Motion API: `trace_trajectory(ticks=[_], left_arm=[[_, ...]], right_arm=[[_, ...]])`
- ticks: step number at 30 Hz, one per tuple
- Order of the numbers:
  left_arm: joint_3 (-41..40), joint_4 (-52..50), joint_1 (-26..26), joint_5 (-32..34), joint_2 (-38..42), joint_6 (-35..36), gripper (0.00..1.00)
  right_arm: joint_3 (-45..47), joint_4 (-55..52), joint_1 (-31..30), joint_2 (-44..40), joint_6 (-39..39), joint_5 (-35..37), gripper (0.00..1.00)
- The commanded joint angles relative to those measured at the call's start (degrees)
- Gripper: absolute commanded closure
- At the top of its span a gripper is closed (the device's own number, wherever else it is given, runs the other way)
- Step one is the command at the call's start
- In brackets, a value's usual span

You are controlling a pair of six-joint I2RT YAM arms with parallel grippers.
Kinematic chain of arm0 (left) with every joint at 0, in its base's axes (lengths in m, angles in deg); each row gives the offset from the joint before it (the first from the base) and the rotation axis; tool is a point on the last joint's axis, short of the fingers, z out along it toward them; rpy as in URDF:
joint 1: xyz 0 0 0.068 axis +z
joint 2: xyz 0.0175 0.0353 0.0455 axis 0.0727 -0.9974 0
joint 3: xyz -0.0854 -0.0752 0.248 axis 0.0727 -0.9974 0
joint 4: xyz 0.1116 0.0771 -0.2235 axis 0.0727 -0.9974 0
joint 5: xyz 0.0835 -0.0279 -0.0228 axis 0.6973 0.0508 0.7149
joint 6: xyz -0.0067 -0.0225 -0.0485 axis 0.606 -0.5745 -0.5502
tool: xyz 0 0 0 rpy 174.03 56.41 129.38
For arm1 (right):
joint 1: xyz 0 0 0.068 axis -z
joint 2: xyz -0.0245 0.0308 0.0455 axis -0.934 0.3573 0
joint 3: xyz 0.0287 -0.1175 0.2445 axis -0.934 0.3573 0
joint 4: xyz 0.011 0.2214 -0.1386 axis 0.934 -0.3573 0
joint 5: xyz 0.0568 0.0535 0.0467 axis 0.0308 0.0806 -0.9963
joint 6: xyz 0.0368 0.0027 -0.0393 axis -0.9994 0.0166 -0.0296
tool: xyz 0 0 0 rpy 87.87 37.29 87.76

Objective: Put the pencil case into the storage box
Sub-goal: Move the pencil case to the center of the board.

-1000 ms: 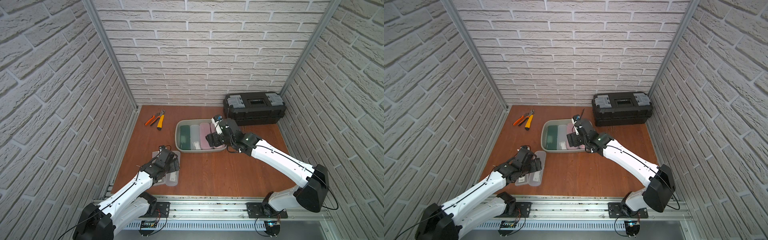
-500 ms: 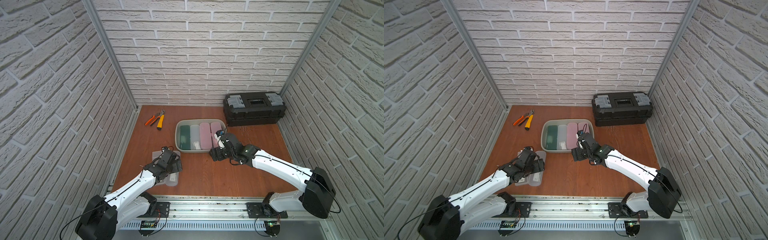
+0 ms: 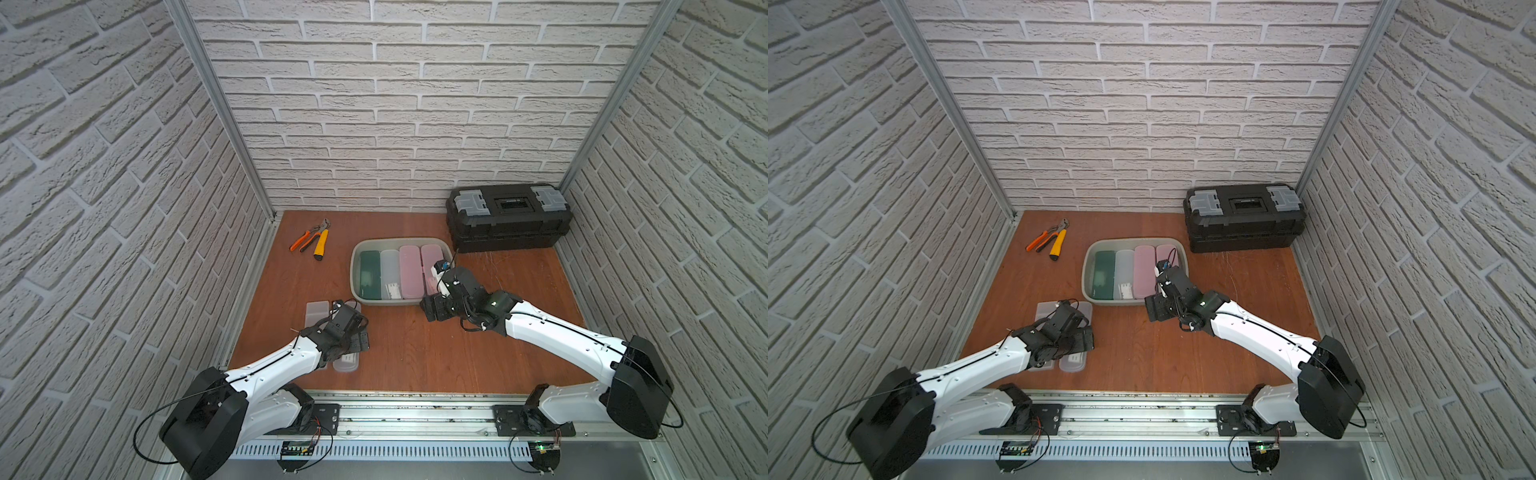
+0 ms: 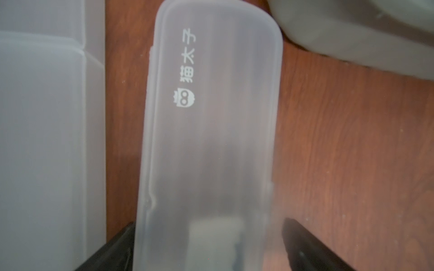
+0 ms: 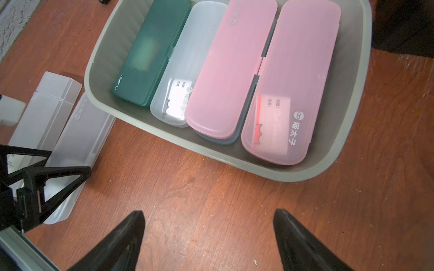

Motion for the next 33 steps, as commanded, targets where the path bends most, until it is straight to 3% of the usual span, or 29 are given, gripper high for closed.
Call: trace_trajectory(ticks=[1, 14, 20, 23, 27, 33], left_arm=[[2.4, 0.83, -3.87, 1.44, -1.75, -2.9, 0.01], [14.52, -3.05, -19.4, 13.2, -15.97, -9.44, 0.01], [15.27, -10.45, -19.26, 19.15, -10.46, -7.46, 0.02], [14.31, -15.22, -15.9, 20.82, -3.53, -5.04, 0.01], [9.88, -15.61, -7.55, 19.65, 8.14, -1.83, 0.01], [1.21, -5.69, 8.5, 13.03, 22.88, 0.65, 0.01]], right_arm=[[-0.52, 1.36, -0.23, -0.7, 1.15, 2.53, 0.1], [1.46, 1.32, -0.23, -1.03, 0.93, -0.99, 0.09], [4.46, 4.38, -1.54, -0.69, -1.42, -6.24, 0.11], [4.52, 5.43, -4.2, 0.83, -2.67, -5.75, 0.11], [3.55, 6.15, -7.89, 4.15, -4.46, -6.33, 0.1], [2.88, 11.3, -12.17, 10.88, -7.12, -12.13, 0.08]])
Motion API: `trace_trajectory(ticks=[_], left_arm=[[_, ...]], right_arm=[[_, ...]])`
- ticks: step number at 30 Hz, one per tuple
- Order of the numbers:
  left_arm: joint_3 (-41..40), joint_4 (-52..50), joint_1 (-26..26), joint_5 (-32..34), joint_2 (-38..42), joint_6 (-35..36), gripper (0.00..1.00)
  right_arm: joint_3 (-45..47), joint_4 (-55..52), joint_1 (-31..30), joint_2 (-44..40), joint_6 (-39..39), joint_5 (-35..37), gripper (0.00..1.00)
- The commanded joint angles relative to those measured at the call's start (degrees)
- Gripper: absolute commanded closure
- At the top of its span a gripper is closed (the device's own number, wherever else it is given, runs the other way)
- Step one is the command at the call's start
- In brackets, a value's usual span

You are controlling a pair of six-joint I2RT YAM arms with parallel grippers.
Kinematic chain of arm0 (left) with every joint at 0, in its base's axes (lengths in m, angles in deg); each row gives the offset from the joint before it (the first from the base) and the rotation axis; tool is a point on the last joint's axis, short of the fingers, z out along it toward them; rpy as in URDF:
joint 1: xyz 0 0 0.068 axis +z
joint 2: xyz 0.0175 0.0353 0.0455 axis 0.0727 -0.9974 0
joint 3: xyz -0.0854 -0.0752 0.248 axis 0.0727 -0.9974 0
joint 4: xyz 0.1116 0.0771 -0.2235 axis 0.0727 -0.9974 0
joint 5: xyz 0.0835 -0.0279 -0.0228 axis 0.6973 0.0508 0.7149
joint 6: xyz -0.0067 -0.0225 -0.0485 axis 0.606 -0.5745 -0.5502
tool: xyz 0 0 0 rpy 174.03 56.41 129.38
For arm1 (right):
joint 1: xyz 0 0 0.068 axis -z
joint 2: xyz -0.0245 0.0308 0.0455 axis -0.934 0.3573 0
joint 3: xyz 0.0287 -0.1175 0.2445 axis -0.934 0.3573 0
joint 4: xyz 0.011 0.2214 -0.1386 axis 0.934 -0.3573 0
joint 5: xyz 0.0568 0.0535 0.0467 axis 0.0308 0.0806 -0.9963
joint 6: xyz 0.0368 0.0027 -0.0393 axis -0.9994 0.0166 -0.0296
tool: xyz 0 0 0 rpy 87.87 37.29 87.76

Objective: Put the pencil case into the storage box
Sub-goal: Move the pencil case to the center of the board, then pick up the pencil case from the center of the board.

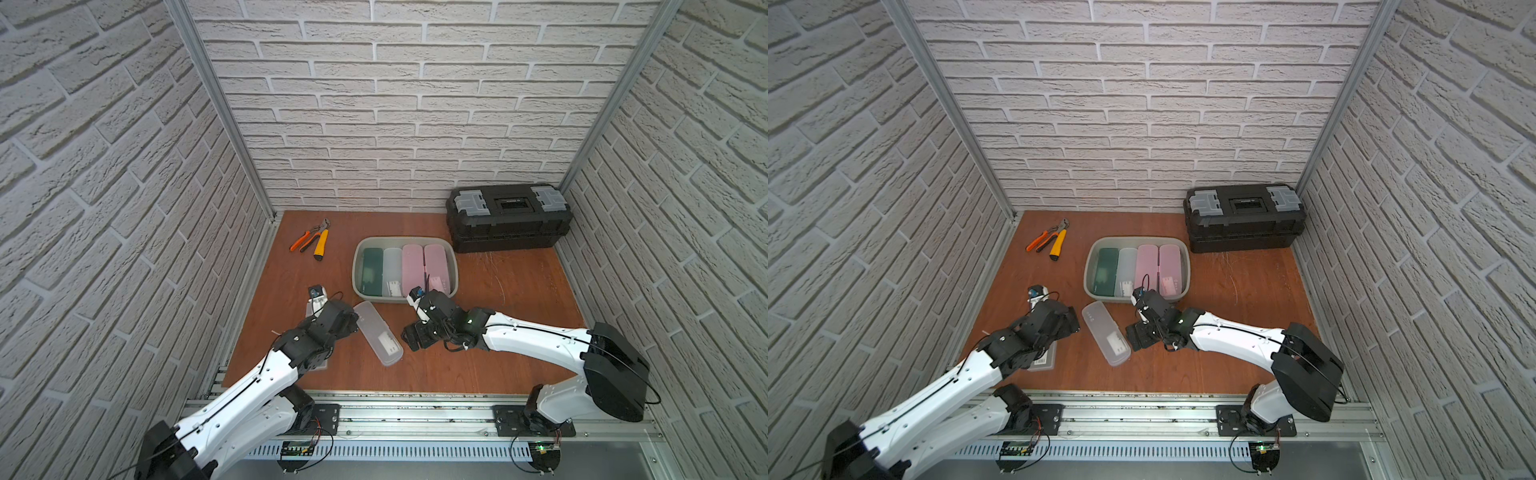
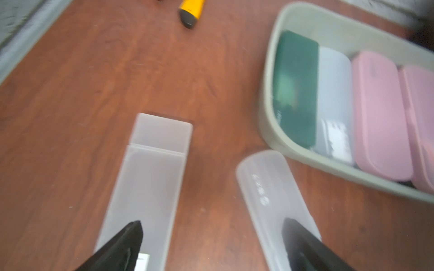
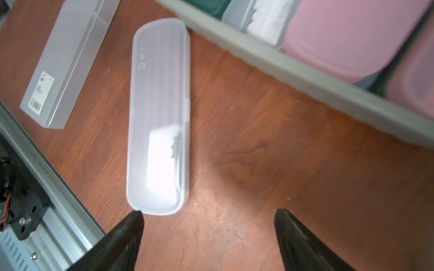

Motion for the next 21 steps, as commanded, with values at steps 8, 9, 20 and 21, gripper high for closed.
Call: trace_trajectory(ticks=[8, 9, 20, 21], left_arm=[[0.36, 2.53, 19.91, -14.02, -3.26, 9.42, 0.01], [0.96, 2.06, 20.78, -14.22, -4.31, 9.93, 0.02], [0.41, 3.72, 23.61, -15.74, -3.99, 10.25, 0.02], [0.33, 3.58, 23.6, -15.64, -3.81, 10.22, 0.02]], right_arm=[[-7.19, 1.2, -6.51, 9.56, -2.68, -1.0, 0.08], [-7.94, 0.85, -7.02, 10.6, -2.77, -0.89, 0.08], [-16.91, -7.19, -10.89, 18.98, -0.07, 5.29, 0.08], [-17.59, -7.84, -11.18, 19.76, -0.04, 6.15, 0.08]])
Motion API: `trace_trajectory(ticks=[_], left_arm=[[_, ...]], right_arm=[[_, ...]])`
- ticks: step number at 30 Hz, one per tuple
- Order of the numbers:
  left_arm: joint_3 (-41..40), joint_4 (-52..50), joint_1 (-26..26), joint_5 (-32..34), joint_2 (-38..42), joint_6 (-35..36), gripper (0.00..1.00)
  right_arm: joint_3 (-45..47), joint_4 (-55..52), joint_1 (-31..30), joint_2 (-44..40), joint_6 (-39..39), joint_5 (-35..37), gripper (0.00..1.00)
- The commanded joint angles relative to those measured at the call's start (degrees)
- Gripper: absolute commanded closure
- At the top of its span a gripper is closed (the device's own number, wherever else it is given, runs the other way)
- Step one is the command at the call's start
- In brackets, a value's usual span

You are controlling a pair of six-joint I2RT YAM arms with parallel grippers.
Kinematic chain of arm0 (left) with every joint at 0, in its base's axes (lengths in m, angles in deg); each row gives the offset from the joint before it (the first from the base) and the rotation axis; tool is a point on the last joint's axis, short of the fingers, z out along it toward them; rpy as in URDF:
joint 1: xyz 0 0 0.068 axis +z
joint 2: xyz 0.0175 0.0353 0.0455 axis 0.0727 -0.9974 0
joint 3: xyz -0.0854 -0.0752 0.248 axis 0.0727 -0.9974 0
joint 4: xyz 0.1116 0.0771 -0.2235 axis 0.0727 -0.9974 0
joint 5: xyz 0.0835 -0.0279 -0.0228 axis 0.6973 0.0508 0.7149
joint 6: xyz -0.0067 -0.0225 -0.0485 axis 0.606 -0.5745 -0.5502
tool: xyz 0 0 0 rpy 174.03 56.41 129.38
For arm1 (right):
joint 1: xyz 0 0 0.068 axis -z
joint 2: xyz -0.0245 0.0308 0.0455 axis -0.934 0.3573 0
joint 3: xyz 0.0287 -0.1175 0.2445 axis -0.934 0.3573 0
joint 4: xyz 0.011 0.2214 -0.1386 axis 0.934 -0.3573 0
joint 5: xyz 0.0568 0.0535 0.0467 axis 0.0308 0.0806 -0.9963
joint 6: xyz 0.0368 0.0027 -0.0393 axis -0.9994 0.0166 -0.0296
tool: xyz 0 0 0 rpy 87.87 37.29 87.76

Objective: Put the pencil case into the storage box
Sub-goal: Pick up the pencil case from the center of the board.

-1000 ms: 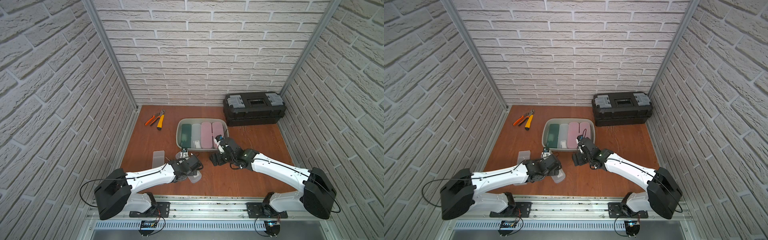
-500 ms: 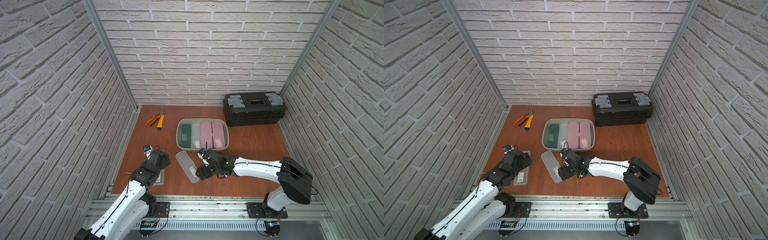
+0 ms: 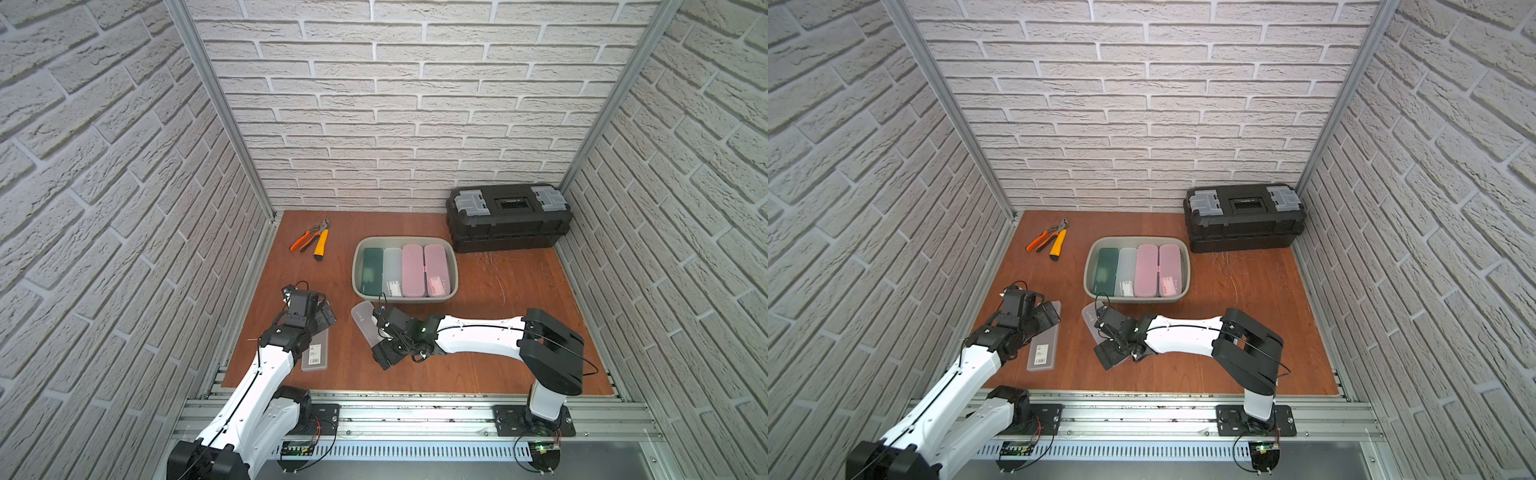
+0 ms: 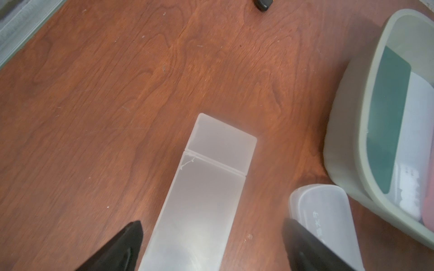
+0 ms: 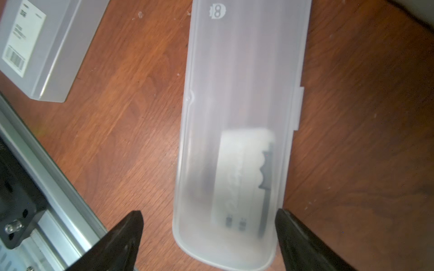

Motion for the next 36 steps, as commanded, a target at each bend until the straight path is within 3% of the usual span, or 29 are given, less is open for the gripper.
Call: trace_trajectory(ticks=[1, 11, 21, 36], left_arm=[[0.44, 1.2, 0.59, -0.59, 0.92, 1.01, 0.01], [1.11, 0.23, 0.85, -0.14, 2.63, 2.24, 0.02], [1.49, 0.16, 0.88, -0.14, 3.45, 1.96, 0.02], [2.6, -1.72, 0.87, -0.06, 5.87, 3.82, 0.01]], right_arm=[[-2.75, -3.76, -1.37, 2.01, 0.98, 4.4, 0.07], [-7.84, -9.47, -3.68, 8.24, -3.22, 11.01, 0.08], [-8.21, -11.46, -4.22, 7.11, -3.52, 15.36, 0.03], [-9.24, -7.61, -4.2, 11.68, -2.72, 9.54, 0.09]])
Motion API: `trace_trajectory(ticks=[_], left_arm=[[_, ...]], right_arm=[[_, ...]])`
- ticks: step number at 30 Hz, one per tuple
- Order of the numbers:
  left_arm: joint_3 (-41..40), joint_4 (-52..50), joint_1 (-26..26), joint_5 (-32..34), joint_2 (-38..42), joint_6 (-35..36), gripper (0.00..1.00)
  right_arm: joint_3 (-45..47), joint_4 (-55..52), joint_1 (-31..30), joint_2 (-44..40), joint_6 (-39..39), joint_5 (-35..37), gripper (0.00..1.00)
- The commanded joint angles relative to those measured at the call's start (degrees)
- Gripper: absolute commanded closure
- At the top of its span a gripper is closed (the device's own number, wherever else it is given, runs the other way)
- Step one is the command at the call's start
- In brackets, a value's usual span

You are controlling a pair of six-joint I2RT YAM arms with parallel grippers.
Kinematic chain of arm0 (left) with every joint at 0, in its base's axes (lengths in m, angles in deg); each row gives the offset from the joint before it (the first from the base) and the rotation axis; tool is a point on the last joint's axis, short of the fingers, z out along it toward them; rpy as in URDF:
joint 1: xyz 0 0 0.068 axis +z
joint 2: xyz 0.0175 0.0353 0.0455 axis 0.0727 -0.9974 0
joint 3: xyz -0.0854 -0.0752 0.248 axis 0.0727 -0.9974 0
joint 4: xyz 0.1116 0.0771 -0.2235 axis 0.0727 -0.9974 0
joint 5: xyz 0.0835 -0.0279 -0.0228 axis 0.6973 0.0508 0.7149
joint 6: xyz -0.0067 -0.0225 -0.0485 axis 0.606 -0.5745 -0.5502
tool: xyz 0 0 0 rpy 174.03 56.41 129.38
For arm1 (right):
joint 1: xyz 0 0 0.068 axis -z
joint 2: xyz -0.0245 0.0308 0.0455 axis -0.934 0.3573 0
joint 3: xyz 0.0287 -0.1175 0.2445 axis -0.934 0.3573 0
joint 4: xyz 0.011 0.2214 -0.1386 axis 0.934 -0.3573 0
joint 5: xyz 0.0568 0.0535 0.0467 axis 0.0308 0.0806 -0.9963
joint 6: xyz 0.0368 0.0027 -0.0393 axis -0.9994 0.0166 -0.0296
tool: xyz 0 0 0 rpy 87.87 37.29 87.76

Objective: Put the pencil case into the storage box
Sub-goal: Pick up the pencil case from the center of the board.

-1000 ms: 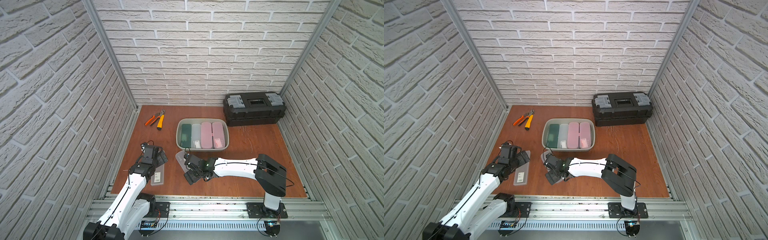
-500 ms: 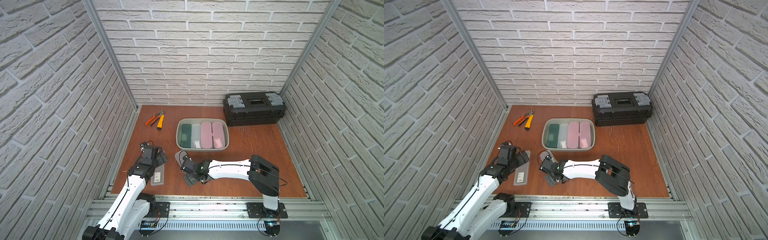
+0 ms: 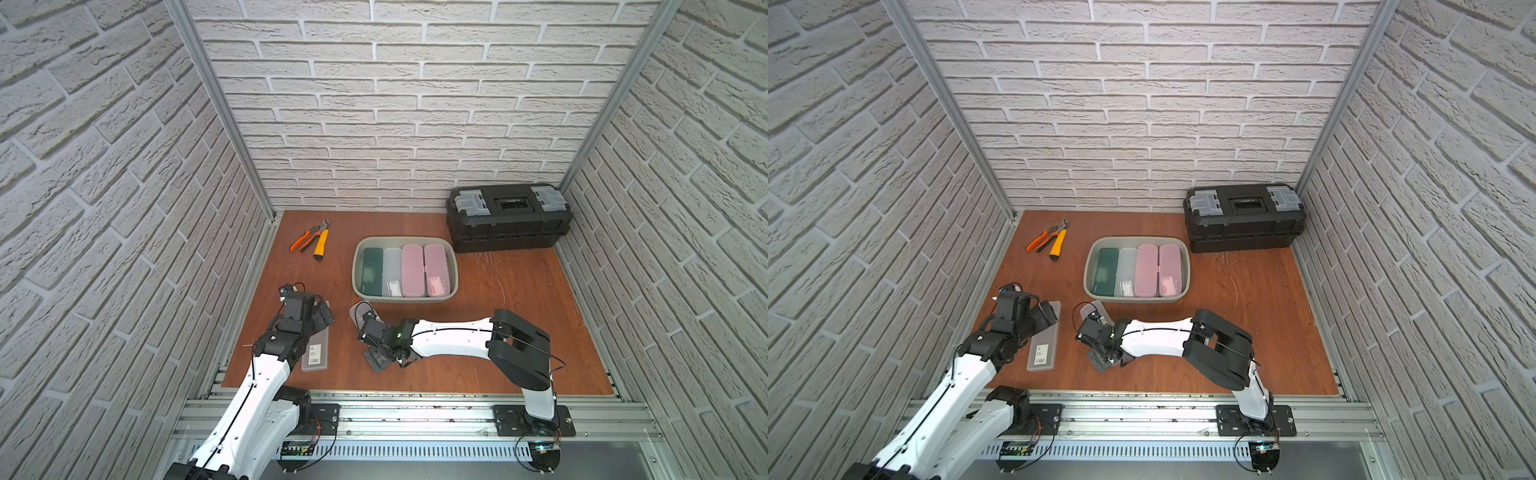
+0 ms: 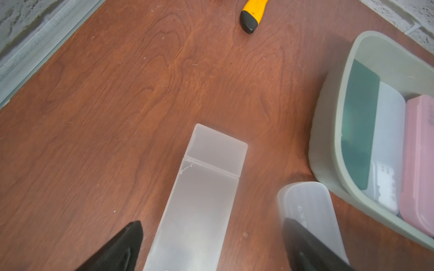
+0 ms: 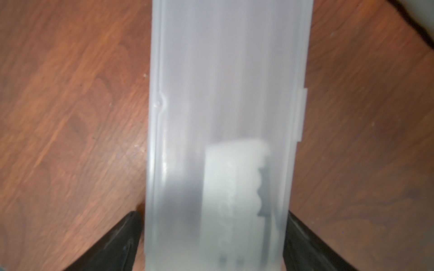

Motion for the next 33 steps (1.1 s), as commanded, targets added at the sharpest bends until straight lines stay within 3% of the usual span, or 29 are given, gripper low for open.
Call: trace_trajectory(ticks=[1, 9, 15, 20, 27, 33], left_arm=[[2.32, -0.41, 0.5, -0.2, 0.96, 1.55, 0.01], [4.35, -2.27, 0.51, -0.74, 2.47, 1.81, 0.01], [6.85, -3.81, 0.49, -2.01, 4.47, 1.02, 0.02], [8.39, -5.4, 0.4, -1.3, 6.81, 0.59, 0.02], [10.7, -7.8, 0.31, 0.86, 11.83, 0.18, 0.02], [13.01, -5.29, 0.31, 2.12, 12.53, 1.66, 0.01]], right_arm=[[0.78, 0.91, -0.29, 1.78, 0.28, -1.42, 0.1], [5.06, 1.24, -0.36, -0.59, 1.59, -0.3, 0.27], [9.73, 2.15, -0.91, -7.21, 4.14, -0.93, 0.4], [9.68, -0.2, -0.91, -12.0, 7.5, -0.07, 0.45], [6.47, -1.65, 0.01, -18.56, 11.68, -7.42, 0.48], [1.22, -3.0, 3.65, -21.34, 12.47, -9.35, 0.49]])
